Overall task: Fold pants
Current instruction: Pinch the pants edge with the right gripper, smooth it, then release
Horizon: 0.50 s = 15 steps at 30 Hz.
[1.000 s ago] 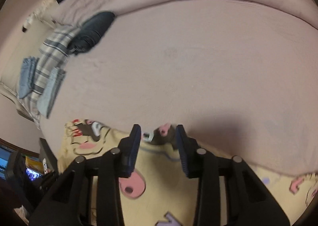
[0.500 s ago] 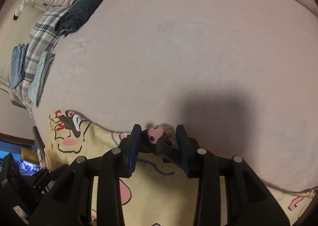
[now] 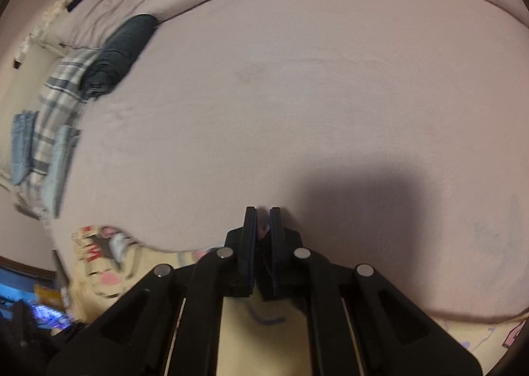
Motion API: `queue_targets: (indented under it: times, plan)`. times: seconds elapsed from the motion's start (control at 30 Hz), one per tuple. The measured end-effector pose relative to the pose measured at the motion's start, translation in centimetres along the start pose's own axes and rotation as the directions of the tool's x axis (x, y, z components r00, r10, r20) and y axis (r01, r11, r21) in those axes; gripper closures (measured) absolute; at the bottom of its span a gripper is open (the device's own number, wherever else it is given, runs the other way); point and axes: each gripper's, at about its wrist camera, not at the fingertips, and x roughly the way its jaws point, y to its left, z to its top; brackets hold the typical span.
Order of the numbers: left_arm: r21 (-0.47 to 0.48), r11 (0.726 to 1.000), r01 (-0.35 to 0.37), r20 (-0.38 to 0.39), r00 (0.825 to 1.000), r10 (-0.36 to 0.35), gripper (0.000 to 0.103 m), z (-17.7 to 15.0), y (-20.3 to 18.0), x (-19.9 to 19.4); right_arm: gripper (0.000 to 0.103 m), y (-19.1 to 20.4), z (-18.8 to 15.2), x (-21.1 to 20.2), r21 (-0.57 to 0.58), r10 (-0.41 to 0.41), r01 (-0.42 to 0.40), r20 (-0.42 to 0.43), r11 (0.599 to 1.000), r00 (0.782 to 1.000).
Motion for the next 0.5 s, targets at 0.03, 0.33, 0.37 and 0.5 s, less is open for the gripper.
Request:
queue_targets:
  times: [0.03, 0.33, 0.37, 0.5]
  plan:
    - [0.006, 1.0, -0.003, 0.002, 1.0, 0.003, 0.06, -0.1, 0.1, -0.1, 0.096, -0.2, 0.0, 0.3, 0.016, 0.011, -0.011, 0.003, 1.0, 1.0]
    - [-0.021, 0.998, 0.061, 0.019, 0.998, -0.06, 0.06, 1.1, -0.1, -1.9, 0.091, 0.9, 0.0, -5.4, -0.035, 0.005, 0.0, 0.136, 0.999, 0.991]
    - [-0.014, 0.998, 0.065, 0.027, 0.998, -0.064, 0.06, 1.3, -0.4, -2.0, 0.091, 1.0, -0.2, -5.9, -0.041, 0.018, -0.012, 0.139, 0.999, 0.99]
    - [-0.006, 0.999, 0.046, 0.002, 0.999, -0.046, 0.06, 1.3, -1.0, -0.6, 0.095, 2.2, -2.4, -5.6, -0.074, 0.083, -0.077, 0.079, 0.994, 0.993]
